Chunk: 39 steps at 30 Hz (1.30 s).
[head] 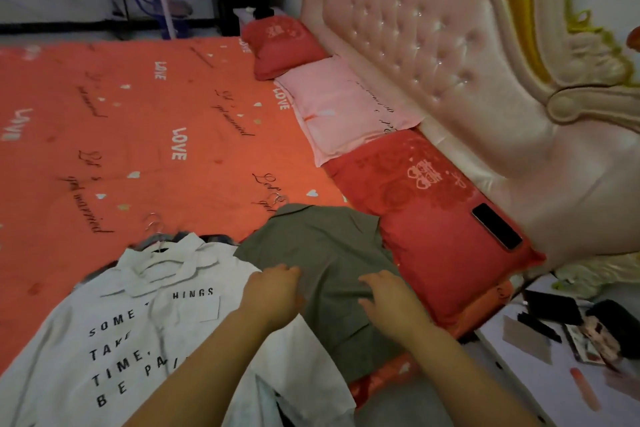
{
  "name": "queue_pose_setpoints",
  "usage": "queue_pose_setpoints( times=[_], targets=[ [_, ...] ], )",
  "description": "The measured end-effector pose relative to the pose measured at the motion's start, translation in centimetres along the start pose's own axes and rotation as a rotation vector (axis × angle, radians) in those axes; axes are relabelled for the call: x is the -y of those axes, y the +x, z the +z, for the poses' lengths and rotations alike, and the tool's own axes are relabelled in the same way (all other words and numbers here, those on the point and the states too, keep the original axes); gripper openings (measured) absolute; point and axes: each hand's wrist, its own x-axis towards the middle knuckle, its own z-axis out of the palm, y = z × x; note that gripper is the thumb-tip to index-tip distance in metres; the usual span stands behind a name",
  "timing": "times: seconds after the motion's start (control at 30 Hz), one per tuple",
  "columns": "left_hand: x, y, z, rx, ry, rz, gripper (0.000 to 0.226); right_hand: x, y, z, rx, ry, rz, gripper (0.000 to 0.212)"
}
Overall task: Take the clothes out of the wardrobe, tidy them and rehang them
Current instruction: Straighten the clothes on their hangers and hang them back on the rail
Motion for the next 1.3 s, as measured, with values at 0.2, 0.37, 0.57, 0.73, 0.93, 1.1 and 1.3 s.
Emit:
queue_pose_setpoints(
  times=[0.2, 0.37, 0.57, 0.73, 0.93, 1.1, 1.3],
  targets=[
    [1.4, 4.5, -0.7, -0.018, -0.046, -0.121, 0.049, 0.0, 6.7, -1.9, 0.076, -0.035, -0.098, 0.045],
    [2.6, 8.3, -0.6, -0.044, -0.078, -0.250, 0.046, -0.7, 13.1, -2.3, 0.157, -0.073, -0.209, 0.044],
    [3.5, 13.9, 0.8, -0.021, -0.100, -0.424, 0.047, -2.2, 22.5, -1.5, 0.270, -0.116, -0.340, 0.042],
    [5.0, 19.8, 3.0, 0.019, -0.105, -0.468, 0.048, -2.5, 30.9, 0.2, 0.320, -0.163, -0.432, 0.044],
    [9.1, 26.3, 7.2, 0.000, -0.135, -0.495, 0.051, -1.2, 40.1, 3.9, 0.331, -0.156, -0.440, 0.044],
    [12.7, 31.7, 11.8, -0.096, -0.160, -0.524, 0.052, 1.1, 47.5, 8.4, 0.296, -0.063, -0.407, 0.039],
    [15.4, 35.7, 17.4, -0.182, -0.240, -0.527, 0.060, 3.5, 53.8, 14.0, 0.241, -0.091, -0.389, 0.035]
  ],
)
